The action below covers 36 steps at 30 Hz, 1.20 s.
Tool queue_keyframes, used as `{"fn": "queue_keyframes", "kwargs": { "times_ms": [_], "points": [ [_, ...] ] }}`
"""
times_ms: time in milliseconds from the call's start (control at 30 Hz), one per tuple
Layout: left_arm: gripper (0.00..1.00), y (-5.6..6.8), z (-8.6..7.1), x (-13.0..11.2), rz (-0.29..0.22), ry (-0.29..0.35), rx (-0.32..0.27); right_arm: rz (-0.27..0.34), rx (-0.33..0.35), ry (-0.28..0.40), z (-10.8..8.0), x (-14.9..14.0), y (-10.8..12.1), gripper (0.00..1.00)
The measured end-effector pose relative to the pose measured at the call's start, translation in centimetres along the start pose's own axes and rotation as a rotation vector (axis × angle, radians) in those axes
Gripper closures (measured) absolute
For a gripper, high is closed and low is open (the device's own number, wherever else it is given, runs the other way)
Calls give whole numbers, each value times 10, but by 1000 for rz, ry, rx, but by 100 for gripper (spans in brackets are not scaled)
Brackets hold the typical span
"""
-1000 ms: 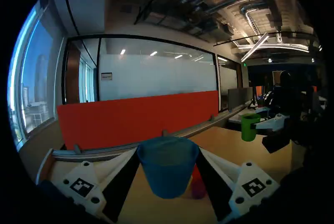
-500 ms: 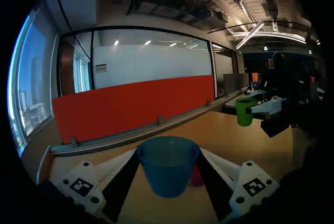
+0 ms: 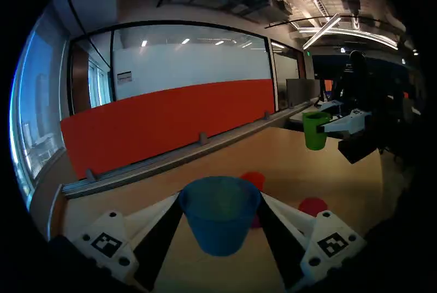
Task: Pour water
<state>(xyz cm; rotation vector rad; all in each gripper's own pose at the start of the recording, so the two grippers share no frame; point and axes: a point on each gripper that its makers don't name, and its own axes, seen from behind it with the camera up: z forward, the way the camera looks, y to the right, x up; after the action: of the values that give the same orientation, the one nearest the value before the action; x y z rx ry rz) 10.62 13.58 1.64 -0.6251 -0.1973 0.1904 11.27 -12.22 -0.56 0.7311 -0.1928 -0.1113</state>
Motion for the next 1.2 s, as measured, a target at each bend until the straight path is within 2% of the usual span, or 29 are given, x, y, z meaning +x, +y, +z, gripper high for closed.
{"fn": "queue_keyframes", "kwargs": {
  "times_ms": [267,567,867,1200],
  "points": [
    [11,7,9,-21,15,-65,-23,-19,14,-44,2,-12,-1,9],
    [11,9,15,-49,27,-149,-44,-28,42,-99,8,-31,-3,9],
    [11,13,17,-76,51,-227,-66,-17,66,-156,17,-49,-4,9],
    [11,14,23,-99,53,-279,-79,-14,74,-202,25,-67,0,9]
  ]
}}
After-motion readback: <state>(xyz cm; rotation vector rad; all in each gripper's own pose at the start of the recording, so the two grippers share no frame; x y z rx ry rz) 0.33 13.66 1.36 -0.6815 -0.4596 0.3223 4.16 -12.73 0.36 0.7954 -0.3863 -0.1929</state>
